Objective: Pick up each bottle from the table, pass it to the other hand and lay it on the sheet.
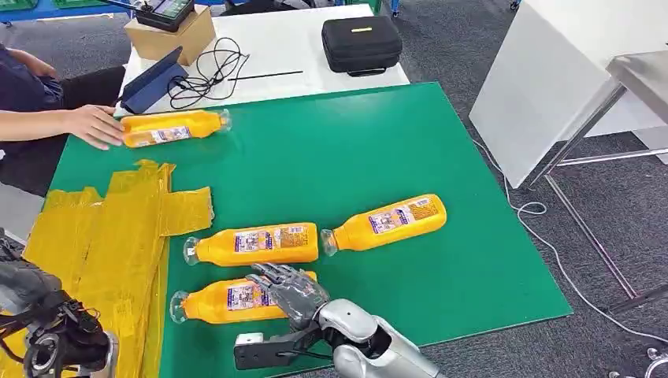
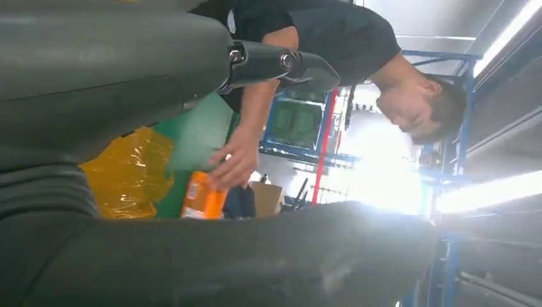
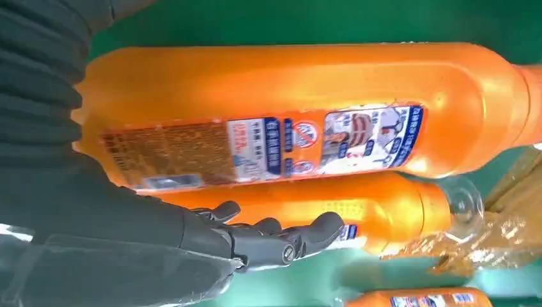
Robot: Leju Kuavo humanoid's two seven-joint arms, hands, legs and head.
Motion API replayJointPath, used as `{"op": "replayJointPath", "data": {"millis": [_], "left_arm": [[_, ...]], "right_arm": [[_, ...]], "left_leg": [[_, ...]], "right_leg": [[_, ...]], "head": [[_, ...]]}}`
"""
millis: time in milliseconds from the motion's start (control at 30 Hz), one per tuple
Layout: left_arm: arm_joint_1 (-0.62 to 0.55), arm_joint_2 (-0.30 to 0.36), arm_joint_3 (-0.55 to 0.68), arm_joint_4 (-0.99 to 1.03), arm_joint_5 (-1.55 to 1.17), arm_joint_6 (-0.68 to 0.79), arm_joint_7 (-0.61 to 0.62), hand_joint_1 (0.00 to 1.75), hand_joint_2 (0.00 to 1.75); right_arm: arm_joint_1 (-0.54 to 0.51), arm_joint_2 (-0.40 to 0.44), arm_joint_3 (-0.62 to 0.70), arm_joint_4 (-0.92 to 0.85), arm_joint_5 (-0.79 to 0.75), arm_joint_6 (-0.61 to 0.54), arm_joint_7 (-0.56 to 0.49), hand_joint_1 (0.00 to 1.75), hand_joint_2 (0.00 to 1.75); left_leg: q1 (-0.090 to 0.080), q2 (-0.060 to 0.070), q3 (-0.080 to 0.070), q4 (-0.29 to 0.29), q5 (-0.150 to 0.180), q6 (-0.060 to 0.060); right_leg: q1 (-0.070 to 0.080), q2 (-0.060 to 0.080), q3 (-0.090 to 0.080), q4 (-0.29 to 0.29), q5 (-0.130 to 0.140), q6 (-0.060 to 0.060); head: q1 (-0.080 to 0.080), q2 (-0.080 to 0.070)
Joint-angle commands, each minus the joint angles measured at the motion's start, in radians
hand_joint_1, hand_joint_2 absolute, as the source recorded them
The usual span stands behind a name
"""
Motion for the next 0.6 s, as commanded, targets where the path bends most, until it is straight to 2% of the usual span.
{"op": "replayJointPath", "data": {"millis": [33,300,467,600], "left_arm": [[0.001,0.007,-0.01,-0.001,0.005,0.005,0.004,0.0,0.0],[0.003,0.006,-0.01,-0.005,0.011,0.007,0.004,0.0,0.0],[0.015,0.007,-0.016,-0.02,0.032,0.009,0.005,0.0,0.0],[0.02,0.018,-0.017,-0.003,0.053,0.004,-0.005,0.0,0.0]], "right_arm": [[-0.082,0.021,0.068,0.177,-0.001,0.002,0.008,0.0,1.75],[-0.086,0.019,0.079,0.186,0.01,0.005,0.025,0.0,1.75],[-0.112,0.064,0.115,0.389,0.128,-0.003,0.142,0.0,1.75],[-0.108,0.079,0.107,0.453,0.205,-0.03,0.187,0.0,1.75]], "left_leg": [[0.001,0.002,0.005,-0.001,-0.001,-0.001],[0.0,0.001,0.004,-0.001,-0.001,-0.001],[0.0,0.001,0.006,-0.002,-0.001,-0.001],[0.0,0.0,0.007,-0.002,0.0,-0.001]], "right_leg": [[0.001,0.0,0.005,-0.001,-0.001,-0.001],[0.0,-0.001,0.004,-0.001,-0.001,-0.001],[0.001,0.0,0.006,-0.002,-0.001,-0.001],[0.001,-0.001,0.007,-0.003,-0.001,0.0]], "head": [[0.0,0.0],[0.0,0.0],[0.0,0.0],[0.0,0.0]]}}
